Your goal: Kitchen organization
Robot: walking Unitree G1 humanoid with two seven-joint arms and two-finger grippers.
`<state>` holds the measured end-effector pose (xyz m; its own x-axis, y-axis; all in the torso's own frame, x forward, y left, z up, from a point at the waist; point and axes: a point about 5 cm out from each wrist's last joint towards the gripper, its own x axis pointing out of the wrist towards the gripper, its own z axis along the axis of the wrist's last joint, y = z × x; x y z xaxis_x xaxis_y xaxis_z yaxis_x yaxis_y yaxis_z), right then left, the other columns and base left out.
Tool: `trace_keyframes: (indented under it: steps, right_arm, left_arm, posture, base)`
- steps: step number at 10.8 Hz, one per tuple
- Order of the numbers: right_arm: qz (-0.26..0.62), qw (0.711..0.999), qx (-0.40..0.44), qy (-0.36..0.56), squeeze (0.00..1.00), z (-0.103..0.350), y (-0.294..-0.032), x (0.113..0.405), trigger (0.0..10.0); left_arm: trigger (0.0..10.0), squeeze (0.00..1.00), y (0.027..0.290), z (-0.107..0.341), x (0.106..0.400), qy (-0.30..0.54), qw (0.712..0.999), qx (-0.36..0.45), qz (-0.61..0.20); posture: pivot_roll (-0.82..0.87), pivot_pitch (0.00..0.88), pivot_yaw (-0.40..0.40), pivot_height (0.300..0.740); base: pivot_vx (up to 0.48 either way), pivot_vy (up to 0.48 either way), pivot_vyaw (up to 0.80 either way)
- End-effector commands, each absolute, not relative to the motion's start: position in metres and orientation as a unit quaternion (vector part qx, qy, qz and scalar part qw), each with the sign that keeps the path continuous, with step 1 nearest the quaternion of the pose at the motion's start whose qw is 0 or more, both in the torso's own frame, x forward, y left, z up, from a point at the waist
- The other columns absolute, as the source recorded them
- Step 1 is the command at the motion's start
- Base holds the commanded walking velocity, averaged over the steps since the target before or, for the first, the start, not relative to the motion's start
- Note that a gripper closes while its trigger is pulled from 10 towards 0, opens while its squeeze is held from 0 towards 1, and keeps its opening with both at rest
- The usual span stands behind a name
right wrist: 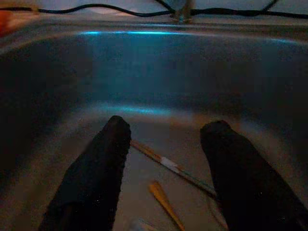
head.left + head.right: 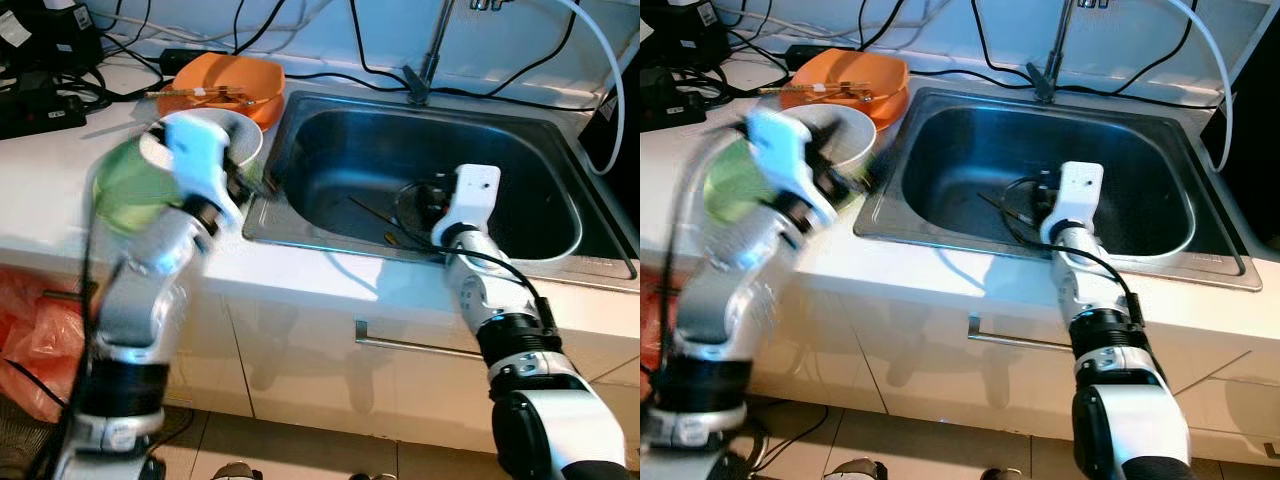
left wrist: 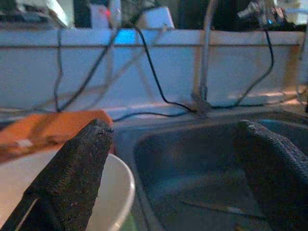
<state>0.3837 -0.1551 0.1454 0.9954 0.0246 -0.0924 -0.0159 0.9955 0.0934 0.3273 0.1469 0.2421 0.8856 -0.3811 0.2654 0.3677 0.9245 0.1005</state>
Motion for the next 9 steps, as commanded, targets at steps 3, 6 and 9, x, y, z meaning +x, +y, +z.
trace_keyframes:
  steps: [3,6,9]
  right_arm:
    - [0.067,0.992,0.108,0.014,0.0,0.153,-0.141,0.379,10.0]
    - [0.093,0.988,0.123,-0.003,0.0,0.156,-0.136,0.375,10.0]
    - [0.112,0.985,0.129,-0.011,0.0,0.16,-0.134,0.372,10.0]
  left_arm:
    - [10.0,0.0,0.162,0.257,0.337,-0.143,0.966,0.107,-0.186]
    - [10.0,0.0,0.18,0.242,0.343,-0.08,0.954,0.191,-0.216]
    - [10.0,0.0,0.194,0.227,0.346,-0.022,0.94,0.233,-0.247]
  posture:
    - [0.15,0.063,-0.03,0.74]
    - [0.15,0.061,-0.021,0.74]
    - [0.14,0.061,-0.02,0.74]
  base:
    - [0.0,0.0,0.0]
    - [0.0,0.0,0.0]
    - [0.0,0.0,0.0]
